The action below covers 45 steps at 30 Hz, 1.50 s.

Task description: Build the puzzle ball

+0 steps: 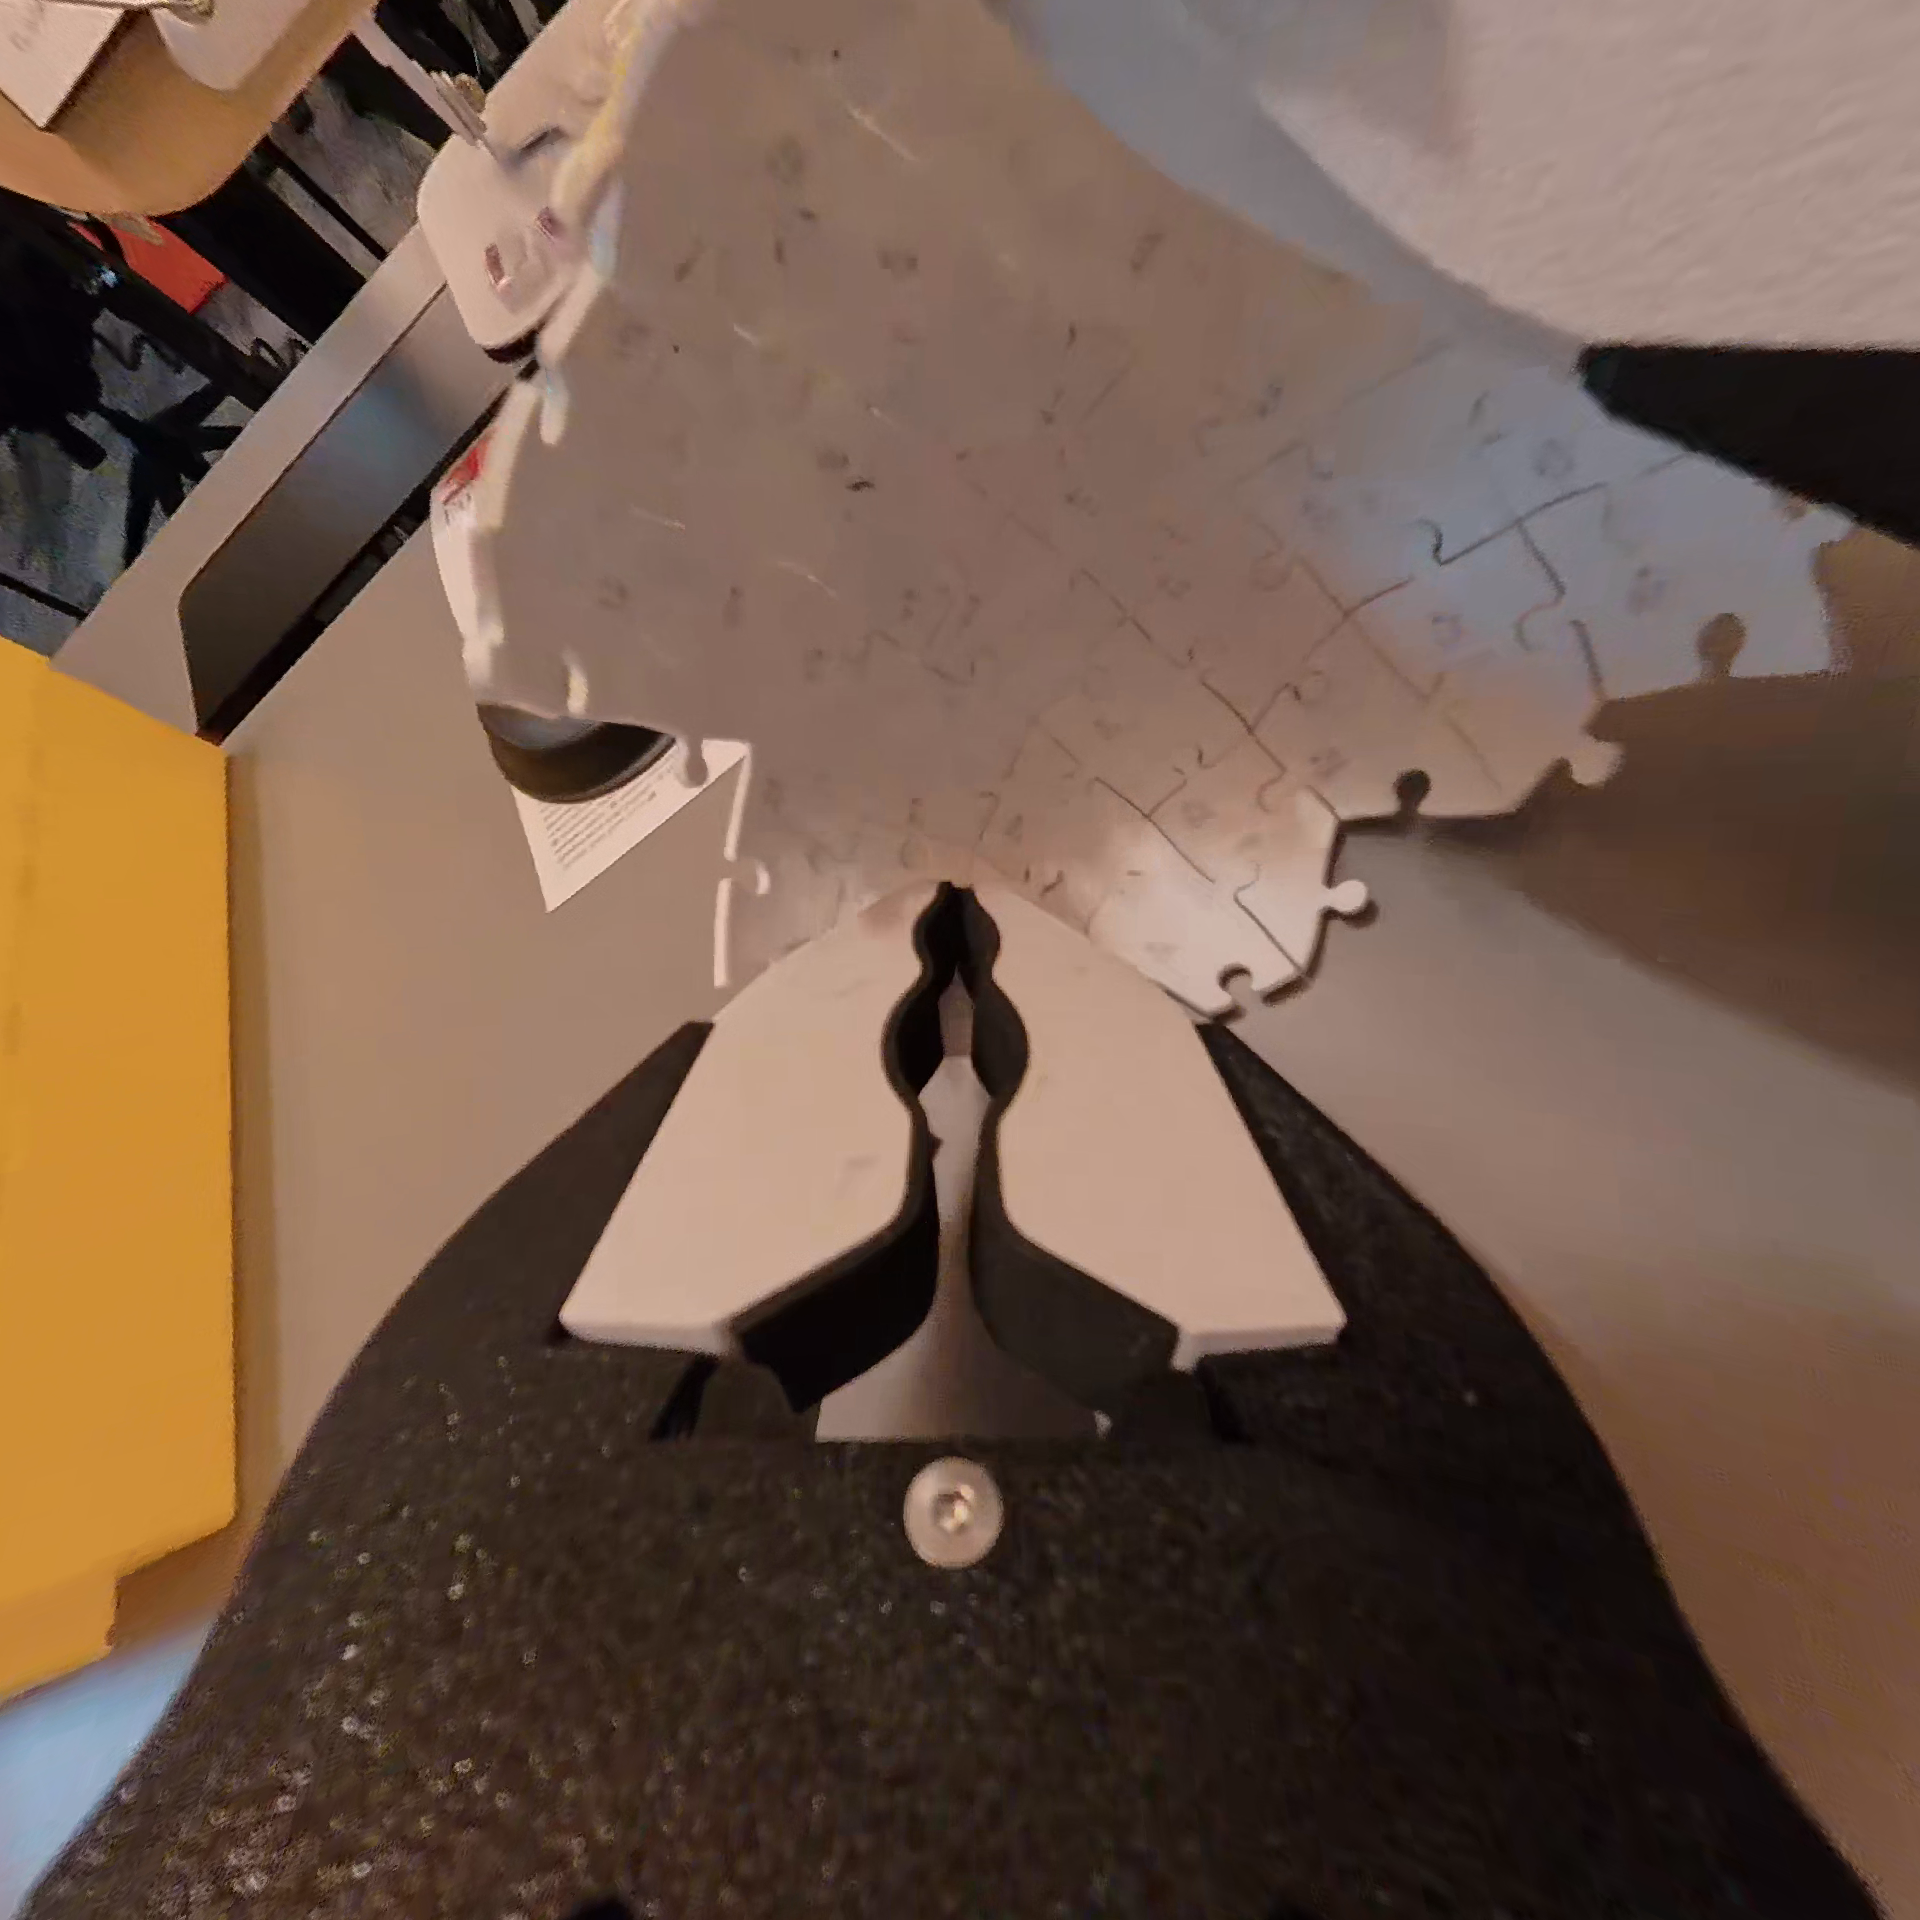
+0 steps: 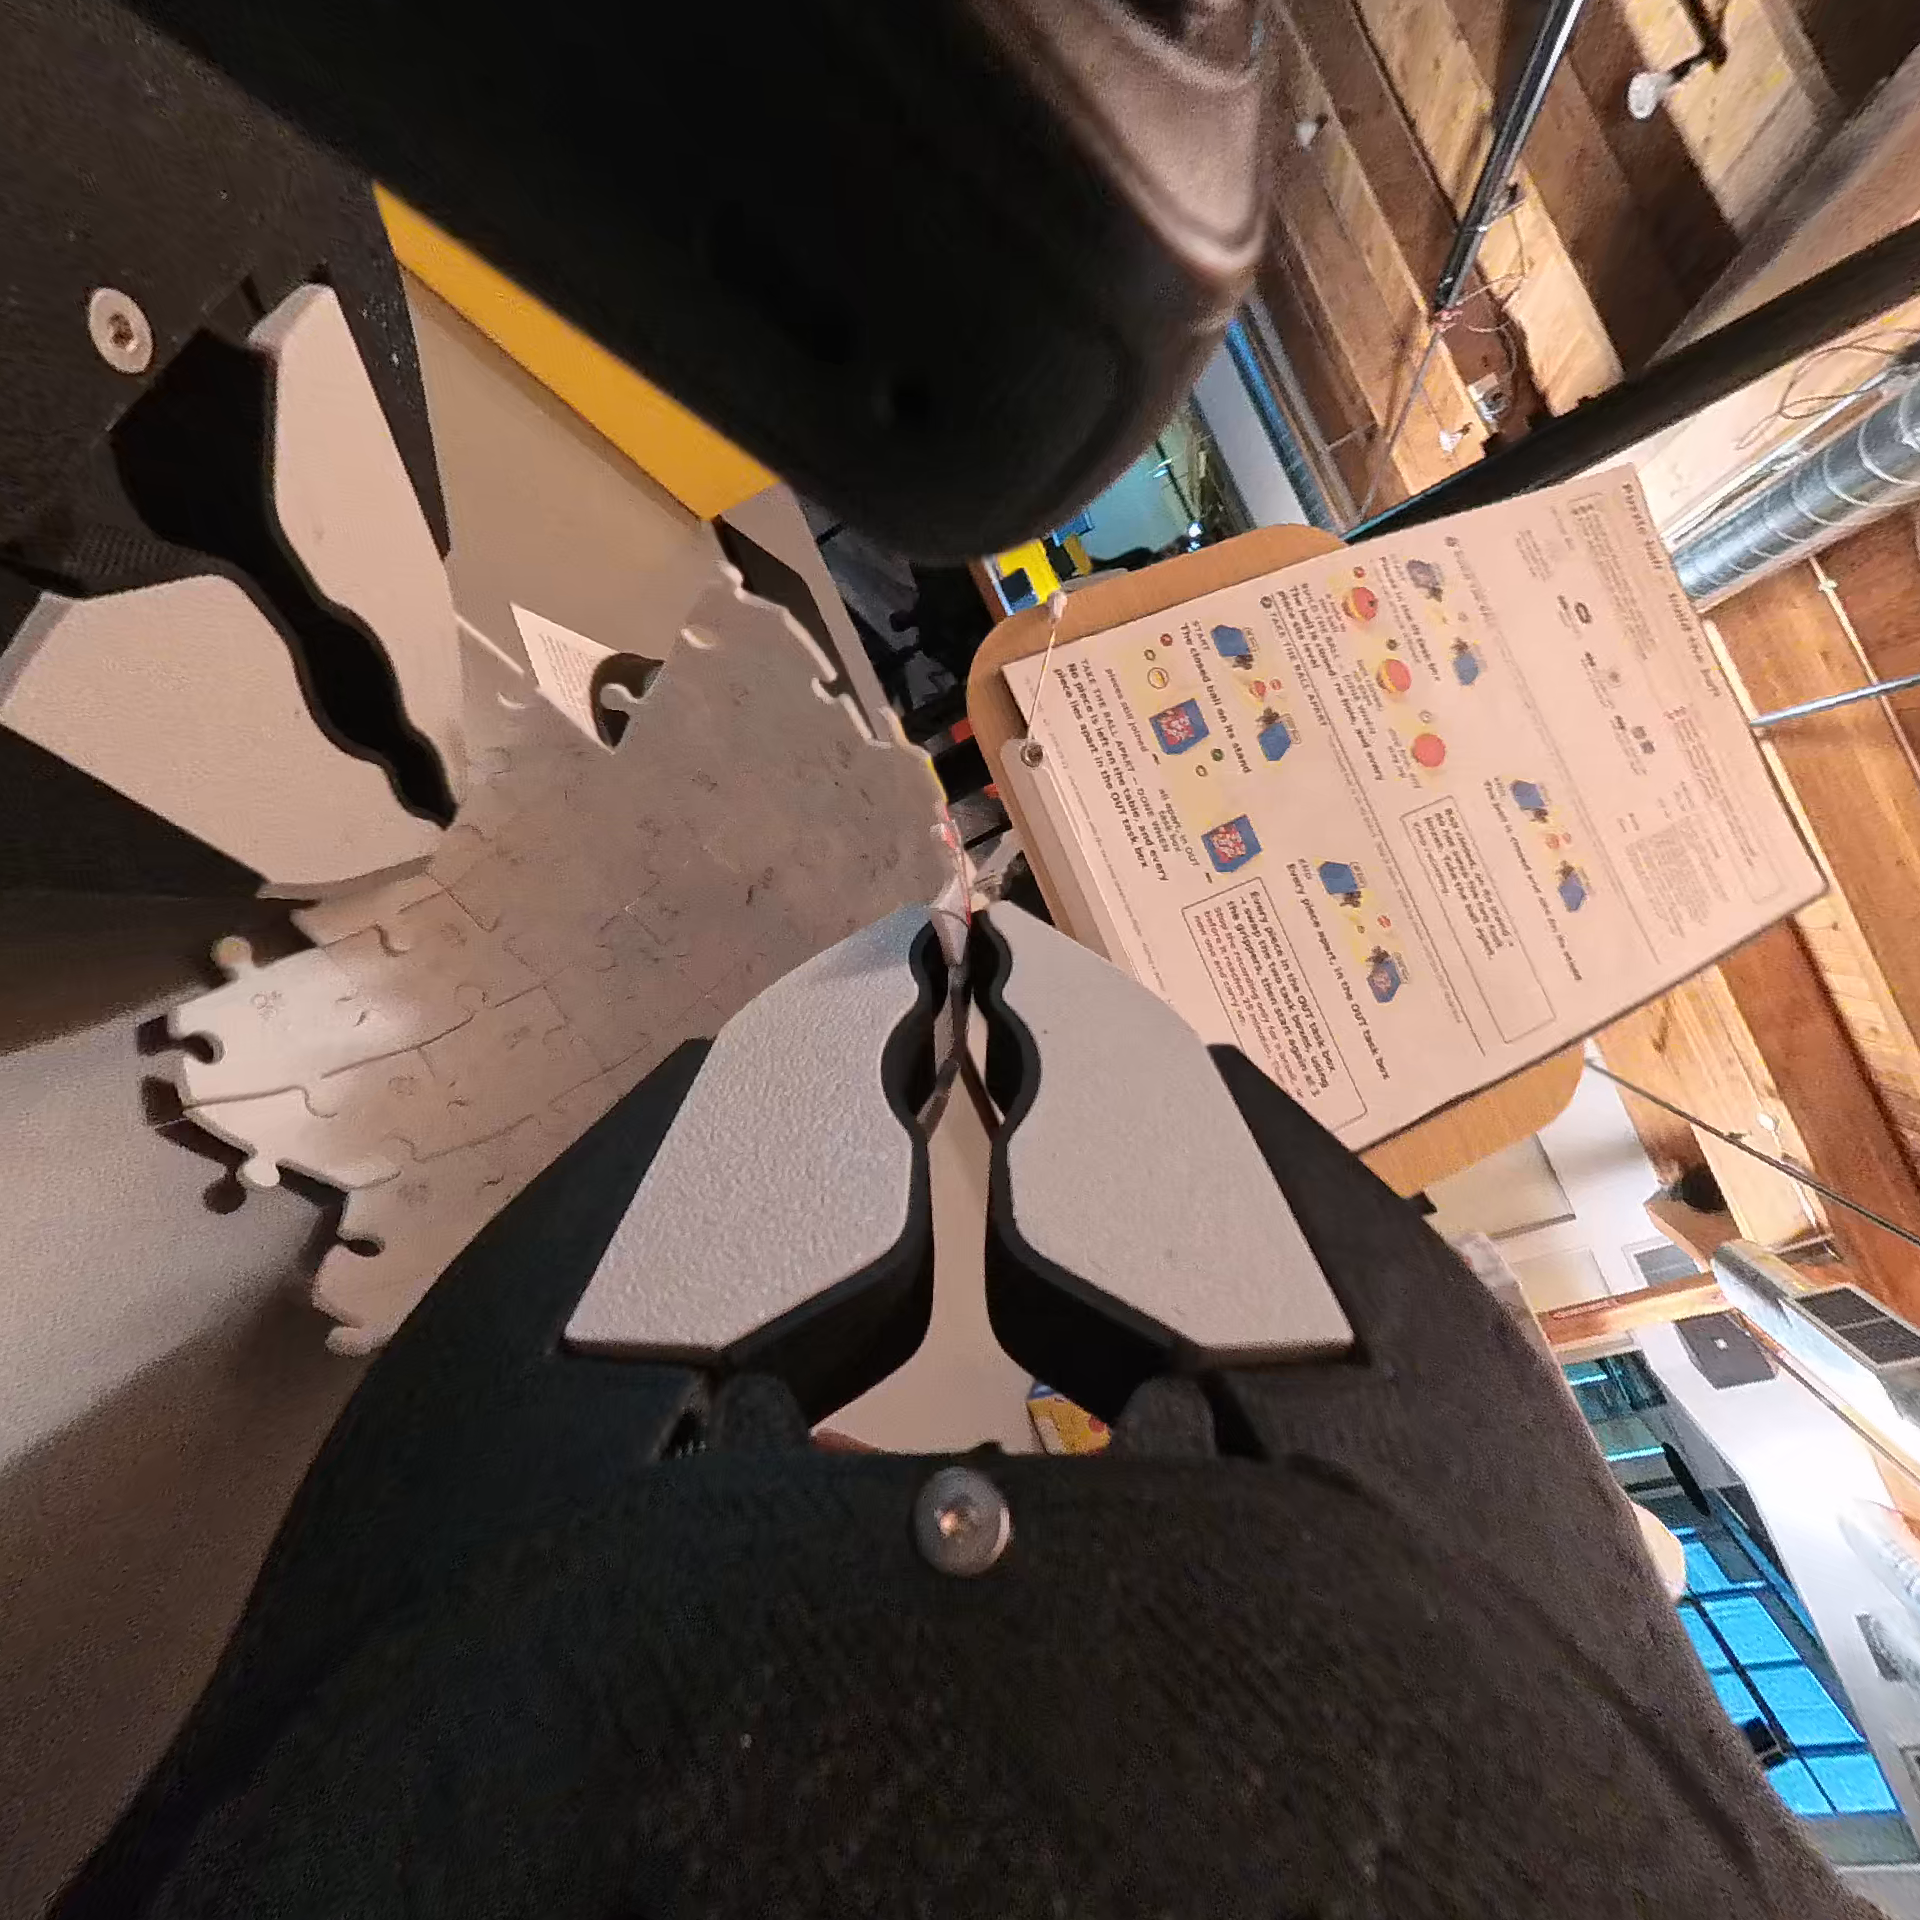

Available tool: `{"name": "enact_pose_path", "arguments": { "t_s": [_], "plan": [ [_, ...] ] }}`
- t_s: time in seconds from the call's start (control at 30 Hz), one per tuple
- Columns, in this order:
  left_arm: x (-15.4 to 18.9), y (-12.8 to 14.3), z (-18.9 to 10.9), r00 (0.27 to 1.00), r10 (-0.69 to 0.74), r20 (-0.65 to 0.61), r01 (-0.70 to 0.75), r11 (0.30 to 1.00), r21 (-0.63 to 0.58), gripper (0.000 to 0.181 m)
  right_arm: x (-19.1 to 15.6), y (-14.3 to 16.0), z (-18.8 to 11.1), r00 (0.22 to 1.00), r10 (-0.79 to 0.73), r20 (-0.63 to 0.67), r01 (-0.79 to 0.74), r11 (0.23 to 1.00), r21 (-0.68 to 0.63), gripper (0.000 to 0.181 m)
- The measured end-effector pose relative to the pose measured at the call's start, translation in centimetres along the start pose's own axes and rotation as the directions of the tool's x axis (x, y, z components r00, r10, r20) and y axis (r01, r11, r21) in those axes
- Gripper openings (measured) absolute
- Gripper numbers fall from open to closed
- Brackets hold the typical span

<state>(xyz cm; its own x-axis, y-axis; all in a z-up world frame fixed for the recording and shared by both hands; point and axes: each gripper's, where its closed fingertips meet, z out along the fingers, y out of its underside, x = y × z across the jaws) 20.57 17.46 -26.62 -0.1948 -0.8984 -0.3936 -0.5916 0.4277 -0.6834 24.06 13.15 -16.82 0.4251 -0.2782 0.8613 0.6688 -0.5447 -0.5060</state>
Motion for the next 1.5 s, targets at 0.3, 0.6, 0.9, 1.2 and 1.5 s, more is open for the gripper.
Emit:
{"name": "enact_pose_path", "arguments": {
  "t_s": [0.3, 0.6, 0.9, 1.2, 1.5],
  "plan": [
    [0.2, 0.7, 0.8, 0.983, -0.148, -0.110, 0.140, 0.987, -0.075, 0.000, -0.7, -1.0, 2.1, 0.992, -0.033, 0.118, 0.032, 0.999, 0.009, 0.004],
    [0.1, 1.0, 1.1, 0.979, -0.144, -0.147, 0.127, 0.985, -0.121, 0.000, -0.9, -0.9, 3.3, 0.960, 0.096, 0.264, -0.101, 0.995, 0.004, 0.004],
    [-0.6, -0.5, -0.2, 0.968, -0.174, -0.180, 0.174, 0.985, -0.020, 0.000, -0.8, 0.1, 3.4, 0.946, 0.139, 0.292, -0.138, 0.990, -0.025, 0.004],
    [2.8, -0.2, -6.6, 0.929, -0.128, -0.346, 0.165, 0.983, 0.080, 0.000, -0.8, -0.1, 3.4, 0.943, 0.148, 0.299, -0.151, 0.988, -0.012, 0.003],
    [12.9, 3.8, -9.8, 0.837, 0.126, -0.532, -0.124, 0.991, 0.040, 0.051, -1.0, -0.6, 3.2, 0.944, 0.135, 0.300, -0.143, 0.990, 0.007, 0.003]
  ]
}}
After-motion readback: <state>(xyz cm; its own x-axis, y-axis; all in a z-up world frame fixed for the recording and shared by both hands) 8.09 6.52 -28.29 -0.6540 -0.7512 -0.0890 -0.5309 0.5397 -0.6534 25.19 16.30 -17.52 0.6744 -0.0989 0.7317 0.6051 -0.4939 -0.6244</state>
